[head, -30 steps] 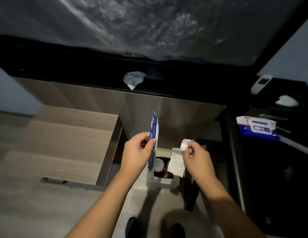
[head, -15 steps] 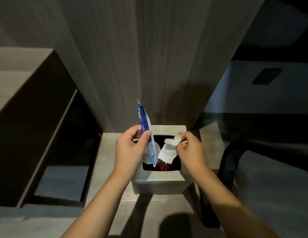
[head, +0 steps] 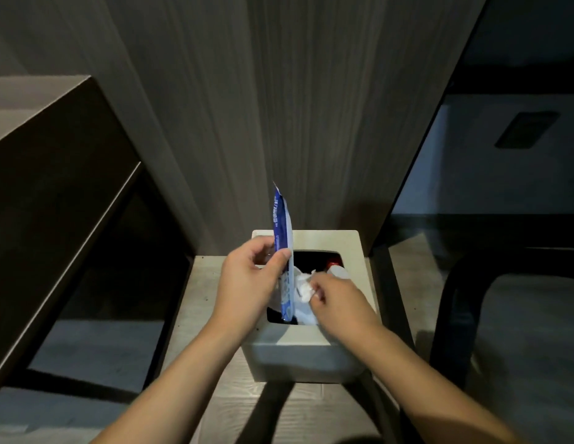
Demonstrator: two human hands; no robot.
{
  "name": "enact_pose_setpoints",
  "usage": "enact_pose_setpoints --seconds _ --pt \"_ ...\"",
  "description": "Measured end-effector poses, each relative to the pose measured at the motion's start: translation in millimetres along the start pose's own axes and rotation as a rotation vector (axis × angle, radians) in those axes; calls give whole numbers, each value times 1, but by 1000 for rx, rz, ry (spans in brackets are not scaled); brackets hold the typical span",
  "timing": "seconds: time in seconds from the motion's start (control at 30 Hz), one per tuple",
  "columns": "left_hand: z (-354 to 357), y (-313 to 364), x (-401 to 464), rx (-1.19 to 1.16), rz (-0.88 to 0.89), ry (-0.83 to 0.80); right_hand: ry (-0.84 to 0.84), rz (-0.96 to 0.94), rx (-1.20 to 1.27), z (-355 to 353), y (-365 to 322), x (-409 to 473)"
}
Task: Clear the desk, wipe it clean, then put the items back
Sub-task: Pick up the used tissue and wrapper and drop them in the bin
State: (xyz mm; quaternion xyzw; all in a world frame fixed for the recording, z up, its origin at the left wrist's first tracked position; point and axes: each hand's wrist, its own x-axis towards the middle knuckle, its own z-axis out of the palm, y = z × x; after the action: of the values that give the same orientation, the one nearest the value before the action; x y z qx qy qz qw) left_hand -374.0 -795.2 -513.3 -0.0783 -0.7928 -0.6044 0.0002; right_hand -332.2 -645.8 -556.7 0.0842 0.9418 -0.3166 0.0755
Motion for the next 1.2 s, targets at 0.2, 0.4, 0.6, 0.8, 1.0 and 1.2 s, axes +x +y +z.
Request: enact_pose_setpoints --seconds 0.2,0.4,0.6,0.8,1.0,1.2 --pt "-3 -5 11 40 -45 30 -21 -52 -266 3 3 1" --pt "-5 -23 16 175 -85 -77 28 -125 -195 -4 12 1" --pt "1 -38 18 312 -107 -152 9 -171 -313 2 13 4" --pt "5 -47 23 363 -75 -179 71 -130 -295 -3 11 12" --pt "4 -52 28 415 -91 -181 157 -51 -198 -6 13 15" --pt "6 -24 24 587 10 -112 178 15 -98 -24 -21 12"
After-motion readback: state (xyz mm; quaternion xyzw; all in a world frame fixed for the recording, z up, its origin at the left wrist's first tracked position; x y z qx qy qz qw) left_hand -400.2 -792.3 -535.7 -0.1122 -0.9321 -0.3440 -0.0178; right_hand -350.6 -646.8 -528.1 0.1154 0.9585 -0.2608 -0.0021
